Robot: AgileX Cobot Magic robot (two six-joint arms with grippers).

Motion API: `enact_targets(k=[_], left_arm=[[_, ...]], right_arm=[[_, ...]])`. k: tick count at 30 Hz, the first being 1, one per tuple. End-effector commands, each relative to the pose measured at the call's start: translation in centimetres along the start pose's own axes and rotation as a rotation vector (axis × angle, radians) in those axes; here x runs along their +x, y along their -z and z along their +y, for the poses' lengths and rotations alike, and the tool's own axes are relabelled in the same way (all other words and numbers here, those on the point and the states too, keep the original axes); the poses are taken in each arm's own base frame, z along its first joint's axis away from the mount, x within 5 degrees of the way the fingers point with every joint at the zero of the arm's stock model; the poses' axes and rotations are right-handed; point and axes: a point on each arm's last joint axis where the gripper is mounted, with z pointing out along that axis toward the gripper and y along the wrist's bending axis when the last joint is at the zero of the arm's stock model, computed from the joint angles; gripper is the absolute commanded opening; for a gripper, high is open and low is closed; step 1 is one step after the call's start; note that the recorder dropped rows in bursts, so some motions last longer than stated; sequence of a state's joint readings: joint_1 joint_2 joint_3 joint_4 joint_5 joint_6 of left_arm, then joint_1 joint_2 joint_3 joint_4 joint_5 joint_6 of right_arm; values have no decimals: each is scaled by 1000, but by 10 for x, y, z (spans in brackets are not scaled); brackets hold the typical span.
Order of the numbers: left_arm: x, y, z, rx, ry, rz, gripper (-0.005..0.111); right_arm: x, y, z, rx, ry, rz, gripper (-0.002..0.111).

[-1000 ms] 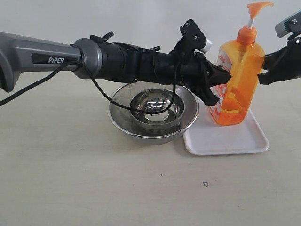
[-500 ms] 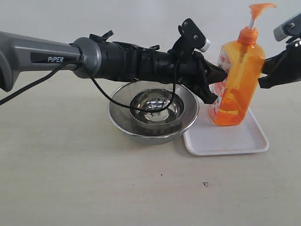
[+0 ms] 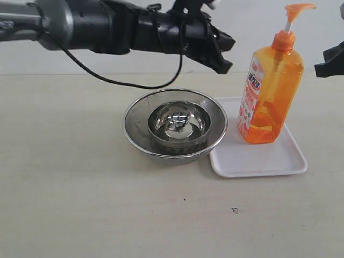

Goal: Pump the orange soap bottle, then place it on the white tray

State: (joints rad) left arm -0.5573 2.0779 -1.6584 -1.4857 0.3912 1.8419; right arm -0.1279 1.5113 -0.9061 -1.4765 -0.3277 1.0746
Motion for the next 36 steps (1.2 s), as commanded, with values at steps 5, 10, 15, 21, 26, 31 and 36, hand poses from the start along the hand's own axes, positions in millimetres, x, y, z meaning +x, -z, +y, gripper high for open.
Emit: enact_targets(k=[5,10,15,21,26,31,36], left_arm=[[-36,90,-7,12,-43,134,5],[-42,137,-20,-28,-3,241,5],[-27,167,-32,-64,62,345,5],[1,180,-45,-96,158,429,5],[20,180,-52,-75,182,484,5],[21,179,-53,-75,184,483,5],[21,179,-52,-77,184,481,5]], right_arm=[[6,76,38,-54,-90,-112,0],[15,118,67,-125,-99,-208,0],[33,149,93,-185,-71,-276,0],[45,171,114,-272,-58,-353,0],[42,177,121,-332,-64,-394,0],[42,178,123,-353,-61,-400,0],[42,178,123,-353,-66,-400,0]])
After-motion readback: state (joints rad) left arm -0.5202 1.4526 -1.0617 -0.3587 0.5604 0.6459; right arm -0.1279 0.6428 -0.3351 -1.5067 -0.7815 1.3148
